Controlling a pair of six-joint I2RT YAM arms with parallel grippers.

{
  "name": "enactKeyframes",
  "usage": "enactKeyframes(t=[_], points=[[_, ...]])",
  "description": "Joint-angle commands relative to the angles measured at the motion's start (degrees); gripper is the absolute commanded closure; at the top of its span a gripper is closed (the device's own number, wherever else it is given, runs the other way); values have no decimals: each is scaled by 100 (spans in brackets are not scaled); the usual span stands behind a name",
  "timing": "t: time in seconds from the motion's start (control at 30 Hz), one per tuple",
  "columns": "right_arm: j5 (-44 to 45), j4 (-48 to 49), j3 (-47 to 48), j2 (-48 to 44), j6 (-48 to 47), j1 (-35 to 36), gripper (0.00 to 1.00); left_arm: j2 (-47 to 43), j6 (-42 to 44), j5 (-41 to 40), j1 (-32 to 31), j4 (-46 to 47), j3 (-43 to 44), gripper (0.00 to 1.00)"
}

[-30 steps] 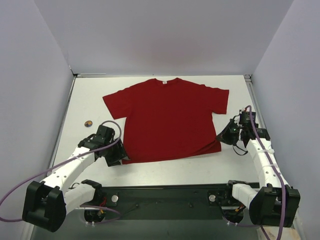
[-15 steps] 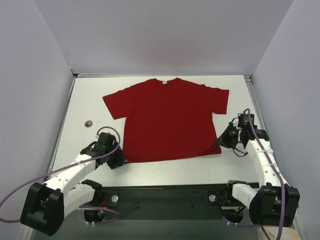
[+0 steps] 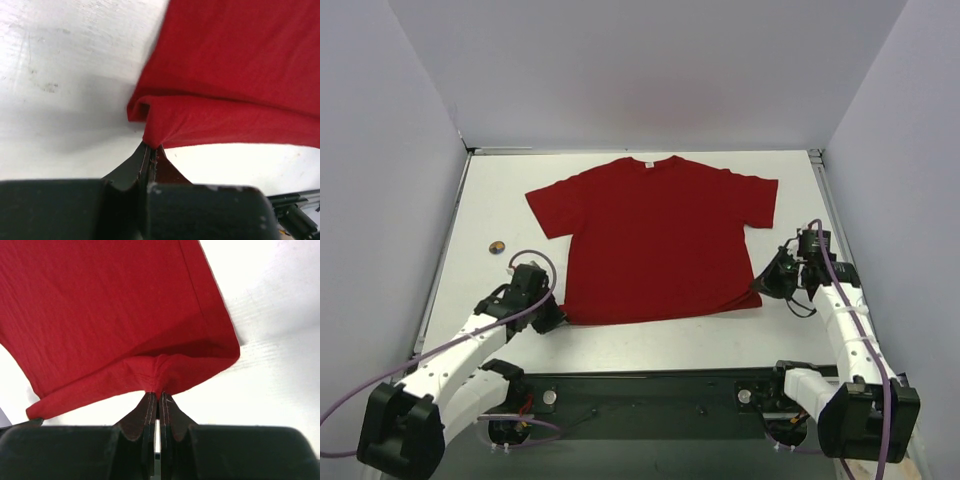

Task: Pin the brooch onto the clothing

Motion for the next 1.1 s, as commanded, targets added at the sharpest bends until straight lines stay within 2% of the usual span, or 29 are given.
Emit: enactKeyframes(t=[0.0, 0.2, 0.33, 0.5, 0.67, 0.7, 0.73, 0.77, 0.8, 0.83, 0.9, 0.93, 0.97, 1.07], points=[[56, -638, 52, -557, 39, -8, 100, -631, 114, 147, -82, -1189, 593, 100], [347, -1437, -369, -1295, 127, -8, 100, -912, 298, 236, -153, -2639, 1375, 100], [434, -1841, -414, -1718, 636, 317, 100, -869, 553, 192, -162, -3500, 1701, 100], [1129, -2754, -335, -2016, 558, 387, 100, -1114, 685, 648, -162, -3809, 1509, 100], [998, -3108, -458, -2334, 531, 396, 93, -1404, 703, 1009, -214, -4196, 1358, 100], [928, -3161, -406, -2351, 540, 448, 87, -1474, 703, 983, -232, -4275, 1533, 95], [901, -3213, -266, -2343, 497, 449, 67, -1492, 729, 940, -232, -4406, 1648, 80], [875, -3231, -169, -2282, 461, 449, 57, -1510, 773, 835, -241, -4433, 1771, 73], [857, -3257, -72, -2246, 357, 449, 46, -1467, 799, 781, -232, -4442, 2050, 62], [892, -3249, 7, -2194, 329, 449, 30, -1414, 878, 746, -232, -4425, 2166, 47], [1006, -3188, 306, -2044, 250, 449, 18, -1169, 949, 623, -232, -4224, 2473, 38], [1024, -3100, 402, -1992, 215, 449, 16, -1072, 1019, 588, -232, -4118, 2579, 36], [1068, -3004, 534, -1878, 189, 449, 11, -966, 1063, 544, -232, -3995, 2676, 29], [1104, -2225, 675, -1484, 127, 449, 9, -422, 1203, 456, -232, -3232, 2958, 27]])
